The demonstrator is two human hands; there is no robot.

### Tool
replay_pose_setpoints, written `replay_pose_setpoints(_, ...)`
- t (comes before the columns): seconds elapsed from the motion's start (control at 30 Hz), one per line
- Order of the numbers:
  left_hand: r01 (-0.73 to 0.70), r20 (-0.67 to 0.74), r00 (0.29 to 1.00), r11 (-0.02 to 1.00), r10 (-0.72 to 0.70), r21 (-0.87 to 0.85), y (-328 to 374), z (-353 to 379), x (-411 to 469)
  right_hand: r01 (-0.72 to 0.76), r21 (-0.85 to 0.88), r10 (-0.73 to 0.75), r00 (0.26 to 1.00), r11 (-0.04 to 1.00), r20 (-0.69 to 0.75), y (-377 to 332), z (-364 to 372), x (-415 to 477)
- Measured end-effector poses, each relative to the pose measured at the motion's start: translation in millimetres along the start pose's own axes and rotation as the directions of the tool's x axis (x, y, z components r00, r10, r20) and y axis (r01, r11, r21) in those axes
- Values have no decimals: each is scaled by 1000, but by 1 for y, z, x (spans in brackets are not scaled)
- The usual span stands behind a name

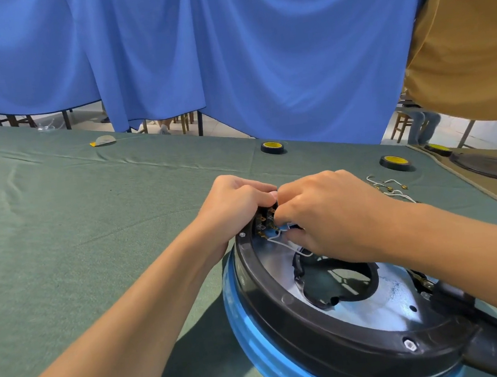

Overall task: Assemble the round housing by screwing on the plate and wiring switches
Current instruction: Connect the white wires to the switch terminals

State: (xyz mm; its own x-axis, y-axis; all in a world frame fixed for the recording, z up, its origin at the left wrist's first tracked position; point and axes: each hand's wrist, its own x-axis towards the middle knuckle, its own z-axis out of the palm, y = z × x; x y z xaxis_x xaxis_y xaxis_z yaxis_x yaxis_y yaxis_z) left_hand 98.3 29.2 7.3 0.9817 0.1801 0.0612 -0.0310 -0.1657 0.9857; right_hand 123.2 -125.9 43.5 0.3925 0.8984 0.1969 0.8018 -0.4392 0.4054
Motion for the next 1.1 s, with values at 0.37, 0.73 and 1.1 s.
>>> replay_pose_setpoints(0.37,-5,-11,1000,1000,5,20,1,1,-2,-17,-56,18,1000,998,13,-2,1,5)
replay_pose_setpoints(0.73,-6,6,1000,1000,6,-24,3,1,-3,68,-10,-68,998,998,4,-9,-5,-4)
replay_pose_setpoints(1.1,-15,-7,1000,1000,15,3,5,3,-6,61,-42,-61,998,997,17,-13,-3,-3)
